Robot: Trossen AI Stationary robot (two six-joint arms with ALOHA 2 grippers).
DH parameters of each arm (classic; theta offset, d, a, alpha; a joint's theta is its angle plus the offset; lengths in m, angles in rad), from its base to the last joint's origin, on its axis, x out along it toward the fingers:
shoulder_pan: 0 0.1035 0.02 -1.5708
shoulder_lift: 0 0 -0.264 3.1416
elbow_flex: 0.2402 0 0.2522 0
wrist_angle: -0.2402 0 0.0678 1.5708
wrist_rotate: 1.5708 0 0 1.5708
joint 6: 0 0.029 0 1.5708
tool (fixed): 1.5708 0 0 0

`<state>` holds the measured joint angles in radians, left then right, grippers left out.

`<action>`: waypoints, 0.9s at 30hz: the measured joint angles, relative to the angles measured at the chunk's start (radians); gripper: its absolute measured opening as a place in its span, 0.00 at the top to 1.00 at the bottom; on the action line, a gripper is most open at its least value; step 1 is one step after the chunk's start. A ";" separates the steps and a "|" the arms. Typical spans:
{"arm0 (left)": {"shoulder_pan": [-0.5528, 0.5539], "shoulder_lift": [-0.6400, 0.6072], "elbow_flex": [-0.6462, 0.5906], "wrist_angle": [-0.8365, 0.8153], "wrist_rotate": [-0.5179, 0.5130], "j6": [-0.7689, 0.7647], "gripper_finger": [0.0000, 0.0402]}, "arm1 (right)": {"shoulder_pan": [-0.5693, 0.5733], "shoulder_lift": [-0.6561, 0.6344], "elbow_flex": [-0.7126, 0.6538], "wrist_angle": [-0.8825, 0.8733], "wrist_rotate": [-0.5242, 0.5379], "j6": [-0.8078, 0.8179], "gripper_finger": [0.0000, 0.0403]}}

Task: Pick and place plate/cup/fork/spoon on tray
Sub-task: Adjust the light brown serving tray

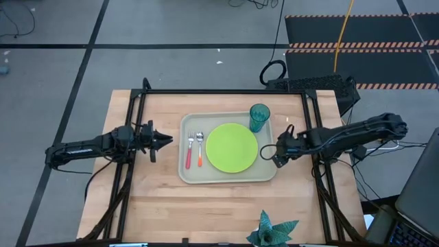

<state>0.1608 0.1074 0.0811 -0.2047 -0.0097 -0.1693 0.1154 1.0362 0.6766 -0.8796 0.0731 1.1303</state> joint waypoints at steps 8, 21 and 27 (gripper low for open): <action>0.000 0.000 0.000 0.000 0.000 0.026 0.83 | 0.000 0.036 -0.053 0.121 -0.056 0.068 0.46; 0.000 0.063 0.000 0.000 0.000 0.018 0.83 | 0.000 0.124 -0.055 0.204 -0.053 0.116 0.46; 0.000 0.121 0.000 0.000 0.000 0.026 0.83 | -0.002 0.162 -0.055 0.248 -0.054 0.128 0.46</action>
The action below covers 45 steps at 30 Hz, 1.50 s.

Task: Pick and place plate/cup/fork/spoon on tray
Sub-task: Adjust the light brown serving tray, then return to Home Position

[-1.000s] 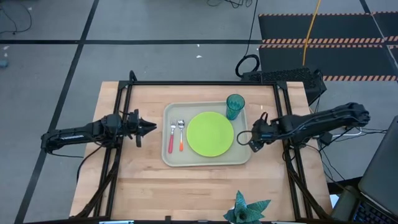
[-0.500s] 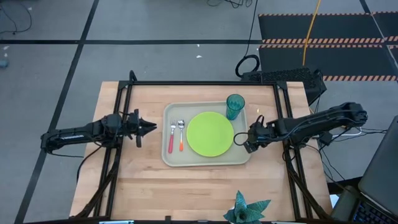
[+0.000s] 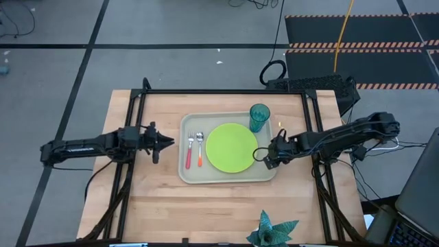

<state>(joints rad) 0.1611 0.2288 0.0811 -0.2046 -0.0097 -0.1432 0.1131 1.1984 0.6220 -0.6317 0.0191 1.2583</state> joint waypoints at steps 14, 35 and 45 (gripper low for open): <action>0.000 0.029 0.000 0.000 -0.001 0.000 0.83 | -0.001 0.023 0.000 0.136 -0.157 0.040 0.46; 0.000 0.028 -0.003 0.122 -0.022 0.035 0.83 | -0.050 -0.255 0.000 0.045 -0.116 -0.230 0.46; 0.000 0.024 -0.003 0.195 0.018 0.024 0.83 | -0.027 -0.495 0.000 0.045 0.149 -0.574 0.46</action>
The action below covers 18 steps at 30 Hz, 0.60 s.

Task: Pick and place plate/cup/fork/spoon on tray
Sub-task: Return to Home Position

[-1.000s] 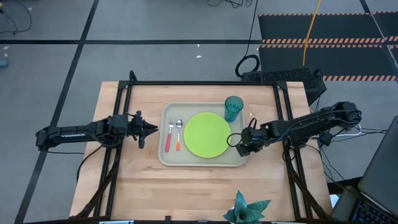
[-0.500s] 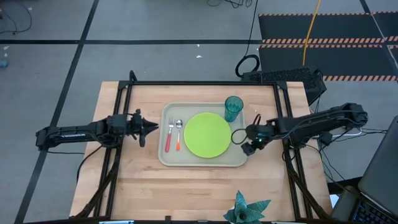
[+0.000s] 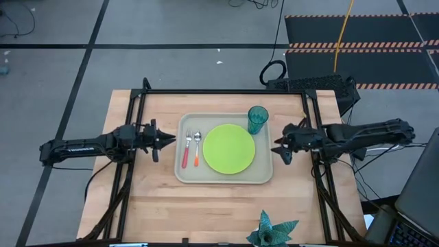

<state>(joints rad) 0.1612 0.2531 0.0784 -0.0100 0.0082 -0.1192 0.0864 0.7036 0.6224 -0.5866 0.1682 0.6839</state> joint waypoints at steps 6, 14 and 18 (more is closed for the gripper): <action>0.000 0.000 0.001 0.030 0.000 -0.008 0.83 | 0.039 -0.088 -0.058 0.107 0.123 -0.221 0.46; -0.001 0.000 0.002 0.082 0.046 -0.076 0.83 | 0.060 -0.375 -0.314 0.351 0.119 -0.270 0.46; -0.001 0.000 0.002 0.110 0.047 -0.085 0.83 | 0.060 -0.533 -0.361 0.405 0.117 -0.324 0.46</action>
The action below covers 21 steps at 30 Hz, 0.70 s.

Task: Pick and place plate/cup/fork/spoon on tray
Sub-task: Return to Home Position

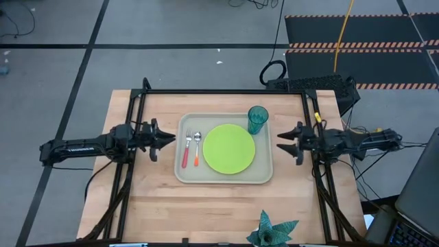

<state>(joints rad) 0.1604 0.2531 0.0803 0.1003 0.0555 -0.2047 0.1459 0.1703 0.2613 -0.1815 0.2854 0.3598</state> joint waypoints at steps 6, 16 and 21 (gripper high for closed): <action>0.000 0.000 0.000 0.059 0.040 0.013 0.83 | 0.000 -0.170 -0.001 0.046 -0.083 -0.166 0.46; -0.019 0.000 0.000 0.086 0.085 0.021 0.83 | -0.001 -0.169 -0.178 0.271 -0.182 -0.297 0.46; -0.026 0.000 0.000 0.112 0.068 0.032 0.83 | -0.014 -0.170 -0.210 0.309 -0.177 -0.272 0.46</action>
<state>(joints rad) 0.1349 0.2531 0.0803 0.2120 0.1240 -0.1730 0.1316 0.0006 0.0509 0.1278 0.1081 0.0880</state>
